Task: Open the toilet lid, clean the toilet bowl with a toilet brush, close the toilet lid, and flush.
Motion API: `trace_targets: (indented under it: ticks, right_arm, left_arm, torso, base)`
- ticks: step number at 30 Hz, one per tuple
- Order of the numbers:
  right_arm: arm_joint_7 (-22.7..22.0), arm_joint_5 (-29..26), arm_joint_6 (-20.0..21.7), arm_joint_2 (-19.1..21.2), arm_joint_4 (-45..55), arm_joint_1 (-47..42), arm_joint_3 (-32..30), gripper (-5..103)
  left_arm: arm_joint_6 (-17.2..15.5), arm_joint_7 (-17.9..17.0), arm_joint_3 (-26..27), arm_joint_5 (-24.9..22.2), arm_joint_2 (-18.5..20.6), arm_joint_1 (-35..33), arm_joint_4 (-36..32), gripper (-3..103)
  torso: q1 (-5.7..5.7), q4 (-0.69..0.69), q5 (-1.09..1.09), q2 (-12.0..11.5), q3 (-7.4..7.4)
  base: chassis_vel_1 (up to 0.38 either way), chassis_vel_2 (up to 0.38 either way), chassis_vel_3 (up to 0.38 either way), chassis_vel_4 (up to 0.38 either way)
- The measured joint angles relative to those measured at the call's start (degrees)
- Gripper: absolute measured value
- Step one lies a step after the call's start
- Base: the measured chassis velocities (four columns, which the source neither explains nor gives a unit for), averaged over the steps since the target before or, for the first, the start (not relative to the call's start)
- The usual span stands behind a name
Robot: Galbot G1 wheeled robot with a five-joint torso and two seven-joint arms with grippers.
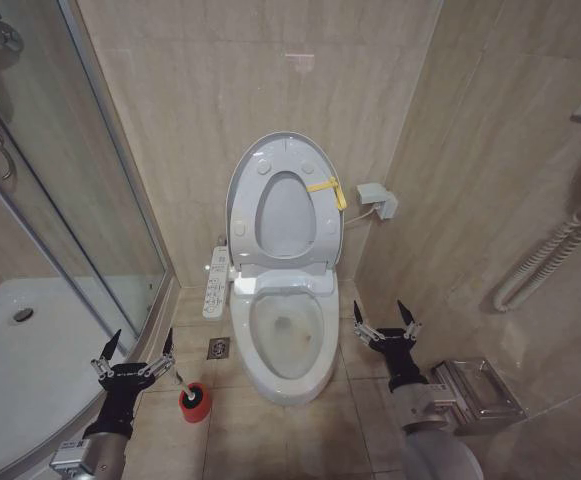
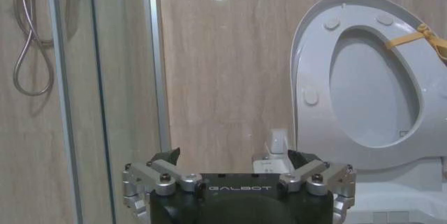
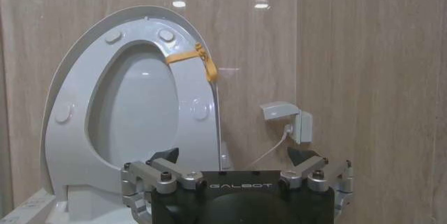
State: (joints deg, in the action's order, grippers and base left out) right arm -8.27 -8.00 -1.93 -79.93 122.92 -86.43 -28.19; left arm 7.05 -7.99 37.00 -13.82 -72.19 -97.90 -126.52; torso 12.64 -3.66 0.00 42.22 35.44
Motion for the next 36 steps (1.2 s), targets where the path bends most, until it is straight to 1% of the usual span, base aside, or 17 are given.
trace_targets:
  ticks: [36]
  right_arm:
    - [-0.01, 0.00, -0.01, 0.00, -0.03, 0.00, 0.00, 100]
  left_arm:
    - [0.00, 0.00, 0.00, 0.00, 0.00, 0.00, 0.00, 100]
  torso:
    - [0.00, 0.00, 0.00, 0.00, 0.00]
  base:
    - [0.000, 0.000, 0.000, 0.000]
